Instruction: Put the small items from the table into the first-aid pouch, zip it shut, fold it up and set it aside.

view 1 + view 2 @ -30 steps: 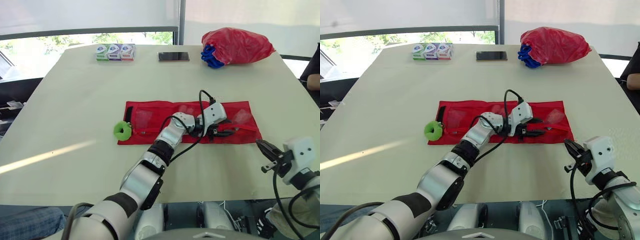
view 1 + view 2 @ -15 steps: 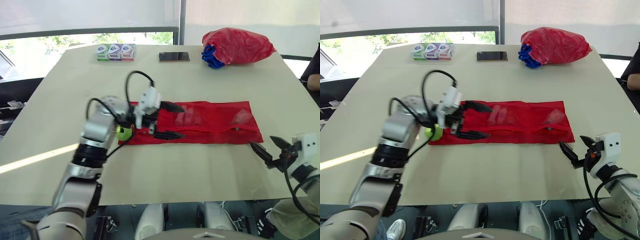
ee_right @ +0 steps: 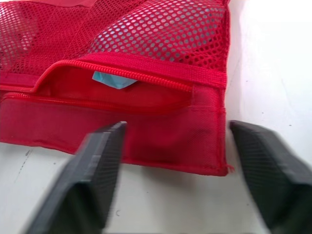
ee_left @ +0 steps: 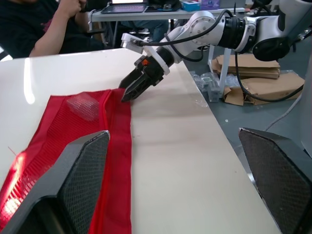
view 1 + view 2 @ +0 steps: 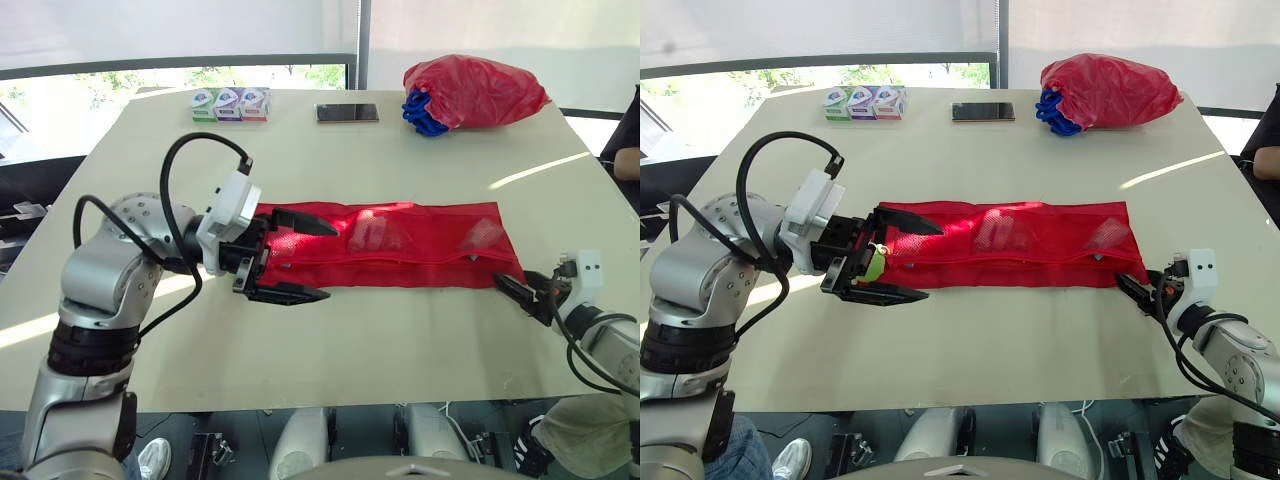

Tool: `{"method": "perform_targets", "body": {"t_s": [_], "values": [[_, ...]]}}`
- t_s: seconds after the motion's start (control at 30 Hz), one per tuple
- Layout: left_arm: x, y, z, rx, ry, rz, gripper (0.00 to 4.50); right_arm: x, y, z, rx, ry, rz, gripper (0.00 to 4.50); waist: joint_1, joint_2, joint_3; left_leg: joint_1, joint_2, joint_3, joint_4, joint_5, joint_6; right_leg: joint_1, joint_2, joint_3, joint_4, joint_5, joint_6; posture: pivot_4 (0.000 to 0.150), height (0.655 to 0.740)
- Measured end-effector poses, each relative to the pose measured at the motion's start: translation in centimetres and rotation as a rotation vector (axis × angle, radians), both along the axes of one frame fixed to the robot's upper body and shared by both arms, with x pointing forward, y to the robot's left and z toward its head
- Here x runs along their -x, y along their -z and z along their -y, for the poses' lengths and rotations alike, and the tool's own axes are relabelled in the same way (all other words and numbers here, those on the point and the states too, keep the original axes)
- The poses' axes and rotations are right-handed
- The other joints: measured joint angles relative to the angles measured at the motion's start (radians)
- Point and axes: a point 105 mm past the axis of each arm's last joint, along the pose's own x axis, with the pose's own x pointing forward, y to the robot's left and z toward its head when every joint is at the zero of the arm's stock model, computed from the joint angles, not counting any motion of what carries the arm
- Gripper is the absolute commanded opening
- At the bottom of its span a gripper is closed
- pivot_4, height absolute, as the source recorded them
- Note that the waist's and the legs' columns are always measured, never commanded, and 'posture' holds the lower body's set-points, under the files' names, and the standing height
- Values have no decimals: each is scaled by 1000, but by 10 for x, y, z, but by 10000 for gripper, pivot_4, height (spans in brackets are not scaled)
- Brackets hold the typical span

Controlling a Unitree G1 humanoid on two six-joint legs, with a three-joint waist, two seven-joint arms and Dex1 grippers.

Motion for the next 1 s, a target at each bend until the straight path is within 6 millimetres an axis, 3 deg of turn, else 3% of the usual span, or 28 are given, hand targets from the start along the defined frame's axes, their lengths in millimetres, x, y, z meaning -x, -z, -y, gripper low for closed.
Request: {"method": "perform_targets", "body": {"t_s": [0.13,0.17,0.37,0.4,0.43,0.47,0.67,0.9,1.0], "values": [[2,-3,3,15,-8,16,45000,3,-1,3,29,-20,-7,1181,-2,0,0,0,0,0,0,0,0,0,0,0,0,0,0,1500,7400],[3,-3,3,15,-9,16,45000,4,-1,3,30,-23,-10,503,-2,0,0,0,0,0,0,0,0,0,0,0,0,0,0,1500,7400],[6,-2,-2,15,-25,9,45000,24,7,28,93,10,-60,503,10,0,0,0,0,0,0,0,0,0,0,0,-1,0,0,1500,7400],[6,-4,-3,19,-32,15,45000,29,7,39,124,29,-71,503,14,0,0,0,-1,1,0,0,0,0,0,0,-1,0,0,1500,7400],[6,-5,-4,16,-39,23,45000,36,7,62,156,91,-88,503,21,0,0,0,-1,1,0,0,0,1,0,1,-1,0,0,1500,7400],[6,-5,-4,15,-39,23,45000,37,7,64,159,98,-88,503,22,0,0,0,-1,1,0,0,0,1,0,1,-1,0,0,1500,7400],[4,-5,-5,12,-63,27,45000,57,3,133,333,298,-122,503,21,0,0,0,-2,2,0,0,0,1,0,3,-1,0,0,1500,7400],[-2,4,-7,-5,-125,24,45000,61,1,139,397,297,-109,503,14,0,0,1,-1,2,-1,0,0,1,1,3,-1,0,0,1500,7400],[-6,11,-10,-26,-168,18,45000,65,2,135,402,263,-108,8544,15,0,0,1,0,2,-1,0,0,1,1,3,-1,0,0,1500,7400]]}}
